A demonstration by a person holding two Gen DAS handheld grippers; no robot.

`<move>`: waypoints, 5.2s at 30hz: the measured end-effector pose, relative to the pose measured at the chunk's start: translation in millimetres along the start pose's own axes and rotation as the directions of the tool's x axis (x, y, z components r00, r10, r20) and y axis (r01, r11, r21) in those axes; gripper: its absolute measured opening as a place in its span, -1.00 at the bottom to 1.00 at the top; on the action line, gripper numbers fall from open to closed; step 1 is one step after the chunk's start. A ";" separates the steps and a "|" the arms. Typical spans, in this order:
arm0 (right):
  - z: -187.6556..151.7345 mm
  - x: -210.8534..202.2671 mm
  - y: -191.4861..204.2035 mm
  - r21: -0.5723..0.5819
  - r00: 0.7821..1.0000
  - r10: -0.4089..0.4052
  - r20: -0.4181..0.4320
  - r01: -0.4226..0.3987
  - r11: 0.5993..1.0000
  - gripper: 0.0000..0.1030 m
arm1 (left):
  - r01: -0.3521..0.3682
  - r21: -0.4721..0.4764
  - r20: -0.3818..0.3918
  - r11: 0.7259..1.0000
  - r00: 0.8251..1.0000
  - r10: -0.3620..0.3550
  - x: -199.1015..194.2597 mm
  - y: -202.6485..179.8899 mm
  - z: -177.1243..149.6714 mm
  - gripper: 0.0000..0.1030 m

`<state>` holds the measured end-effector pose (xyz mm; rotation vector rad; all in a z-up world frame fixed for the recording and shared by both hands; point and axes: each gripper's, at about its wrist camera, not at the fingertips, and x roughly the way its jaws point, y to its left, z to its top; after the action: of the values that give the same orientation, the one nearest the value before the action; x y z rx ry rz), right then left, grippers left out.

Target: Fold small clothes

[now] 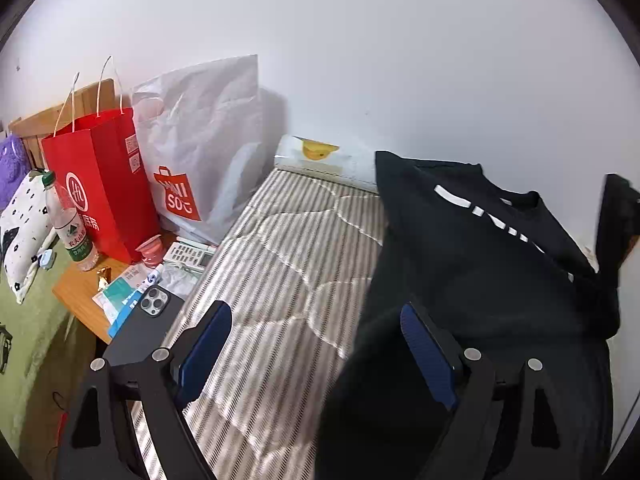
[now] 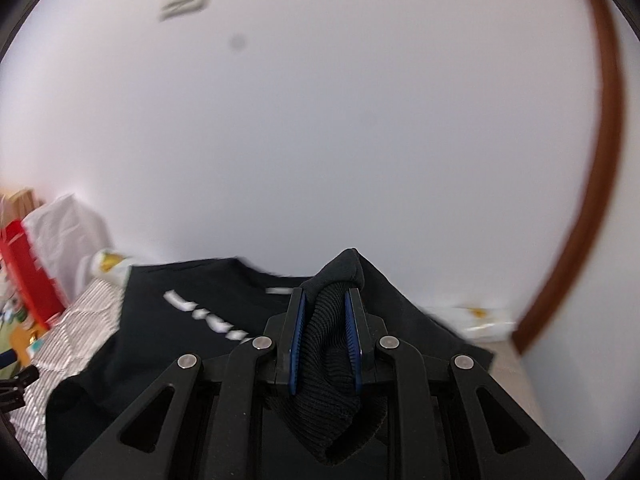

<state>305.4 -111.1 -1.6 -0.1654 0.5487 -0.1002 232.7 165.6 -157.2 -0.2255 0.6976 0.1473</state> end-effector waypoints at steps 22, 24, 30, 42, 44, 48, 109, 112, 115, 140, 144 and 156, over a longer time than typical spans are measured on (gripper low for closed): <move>-83.3 58.4 11.3 -0.006 0.969 0.224 -0.106 -0.225 0.974 0.24 | 0.091 0.137 -0.041 0.986 0.995 -0.086 25.5 -81.0 -1.8 0.67; -90.6 47.2 -20.9 0.029 0.975 0.193 -0.108 -0.191 0.981 0.24 | 0.125 0.153 -0.038 0.980 0.992 -0.120 27.3 -102.4 -3.1 0.67; -146.1 35.3 -125.3 0.195 0.986 0.090 -0.138 -0.062 0.979 0.24 | 0.190 0.220 -0.043 0.957 0.982 -0.185 36.9 -165.9 -7.4 0.67; -191.8 48.4 -170.0 0.270 0.982 0.061 -0.177 -0.011 0.963 0.24 | 0.227 0.280 -0.114 0.933 0.973 -0.203 101.3 -230.8 -13.0 0.41; -195.1 51.2 -168.2 0.229 0.981 0.020 -0.195 0.025 0.973 0.24 | 0.215 0.291 -0.096 0.932 0.976 -0.195 103.4 -236.0 -11.8 0.29; -197.6 53.3 -178.9 0.256 0.977 0.004 -0.214 0.052 0.965 0.24 | 0.196 0.324 -0.065 0.926 0.981 -0.185 101.2 -250.1 -7.5 -0.57; -213.4 59.0 -217.6 0.382 0.930 -0.133 -0.341 0.267 0.885 0.07 | 0.042 0.204 -0.071 0.978 0.997 -0.028 103.5 -169.2 -20.9 0.57; -205.1 43.0 -226.7 0.404 0.948 -0.114 -0.298 0.233 0.885 0.07 | 0.037 0.214 -0.066 0.976 0.998 -0.023 98.6 -168.7 -22.6 0.57; -192.7 21.4 -241.8 0.412 0.951 -0.195 -0.239 0.281 0.866 0.07 | 0.019 0.234 -0.066 0.972 0.998 -0.003 89.5 -165.8 -25.8 0.57; -236.4 -112.3 -180.0 0.220 0.950 -0.071 -0.306 0.142 0.965 0.11 | 0.028 0.142 0.025 0.990 0.999 -0.032 -94.9 -57.5 -80.4 0.54; -253.2 -128.4 -176.1 0.231 0.946 -0.053 -0.321 0.132 0.964 0.11 | 0.029 0.130 0.015 0.991 0.999 -0.032 -110.5 -41.4 -104.4 0.54; -324.5 -155.4 -148.3 0.211 0.926 -0.008 -0.377 0.094 0.973 0.10 | 0.076 0.097 -0.081 0.992 0.994 -0.068 -108.1 -14.1 -174.7 0.52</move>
<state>-4.8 -277.1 -167.8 0.0650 0.9098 -0.2477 45.6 101.2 -214.6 -0.1608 0.7707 0.0350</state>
